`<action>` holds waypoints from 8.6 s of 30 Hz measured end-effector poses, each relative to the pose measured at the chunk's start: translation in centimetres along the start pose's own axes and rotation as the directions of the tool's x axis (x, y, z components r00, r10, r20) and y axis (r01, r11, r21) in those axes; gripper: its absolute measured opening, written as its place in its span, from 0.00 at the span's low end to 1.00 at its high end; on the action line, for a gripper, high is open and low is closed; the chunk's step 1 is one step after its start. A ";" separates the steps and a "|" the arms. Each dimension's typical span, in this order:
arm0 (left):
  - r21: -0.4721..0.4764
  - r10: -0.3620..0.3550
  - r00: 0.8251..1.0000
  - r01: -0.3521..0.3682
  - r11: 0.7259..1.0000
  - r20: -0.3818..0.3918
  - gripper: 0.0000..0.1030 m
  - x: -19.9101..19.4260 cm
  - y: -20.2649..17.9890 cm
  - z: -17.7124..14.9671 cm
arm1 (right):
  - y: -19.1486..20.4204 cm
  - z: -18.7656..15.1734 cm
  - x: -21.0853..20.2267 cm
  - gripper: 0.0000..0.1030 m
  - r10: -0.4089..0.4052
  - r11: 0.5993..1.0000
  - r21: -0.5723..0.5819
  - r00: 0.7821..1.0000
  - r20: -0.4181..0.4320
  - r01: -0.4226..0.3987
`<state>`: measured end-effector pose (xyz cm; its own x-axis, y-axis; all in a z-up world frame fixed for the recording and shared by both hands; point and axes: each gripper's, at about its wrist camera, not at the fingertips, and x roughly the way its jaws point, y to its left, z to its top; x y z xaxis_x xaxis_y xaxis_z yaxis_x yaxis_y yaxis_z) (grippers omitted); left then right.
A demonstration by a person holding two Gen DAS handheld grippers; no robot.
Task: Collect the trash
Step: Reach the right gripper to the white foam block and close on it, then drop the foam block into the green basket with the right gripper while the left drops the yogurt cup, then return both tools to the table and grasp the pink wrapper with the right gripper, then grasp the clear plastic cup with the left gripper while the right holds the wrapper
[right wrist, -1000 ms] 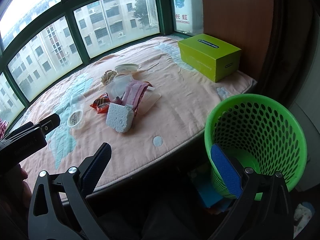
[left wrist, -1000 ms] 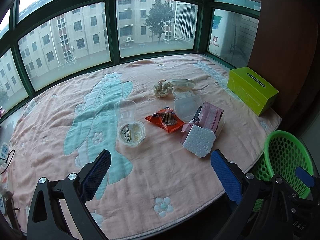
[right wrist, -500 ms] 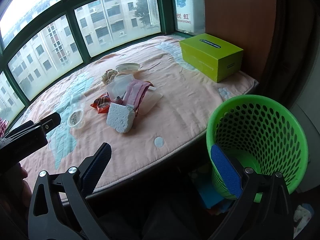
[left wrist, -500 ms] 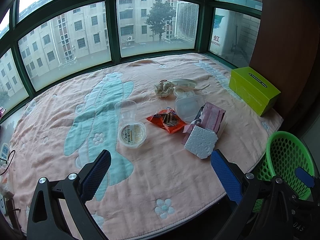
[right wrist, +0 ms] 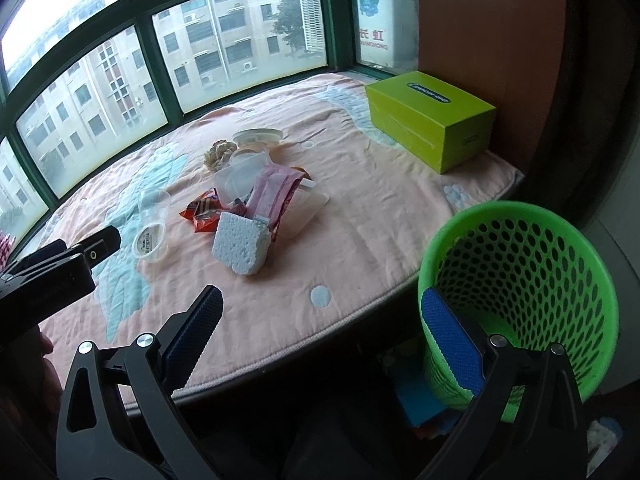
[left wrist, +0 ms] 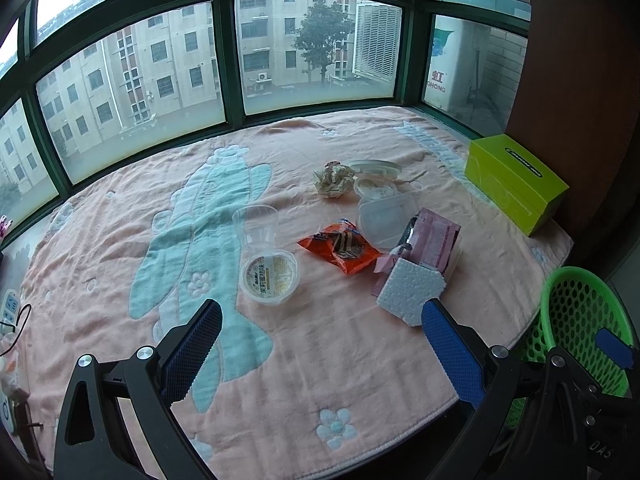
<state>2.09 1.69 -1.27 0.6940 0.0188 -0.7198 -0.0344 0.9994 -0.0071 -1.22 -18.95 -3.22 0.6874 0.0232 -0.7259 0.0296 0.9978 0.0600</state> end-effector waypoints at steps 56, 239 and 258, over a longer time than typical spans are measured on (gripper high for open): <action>-0.147 0.060 0.993 -0.074 0.986 -0.103 0.94 10.4 10.9 2.5 | 7.3 2.9 16.9 0.67 0.037 0.997 0.077 0.977 -0.212 -0.021; -0.227 -0.157 0.956 0.100 0.969 -0.250 0.69 22.3 10.6 6.0 | 2.5 8.0 16.2 0.53 -0.006 0.979 0.200 0.996 -0.094 0.024; -0.222 -0.216 0.965 0.180 0.958 -0.149 0.53 15.4 9.1 6.1 | -1.0 6.3 9.1 0.53 0.017 0.980 0.196 1.000 -0.016 -0.013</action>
<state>16.83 11.25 -8.22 0.5702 -0.2017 -0.7963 -0.0679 0.9545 -0.2904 9.57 -20.13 -5.51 0.6762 0.0407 -0.7356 0.1626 0.9656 0.2029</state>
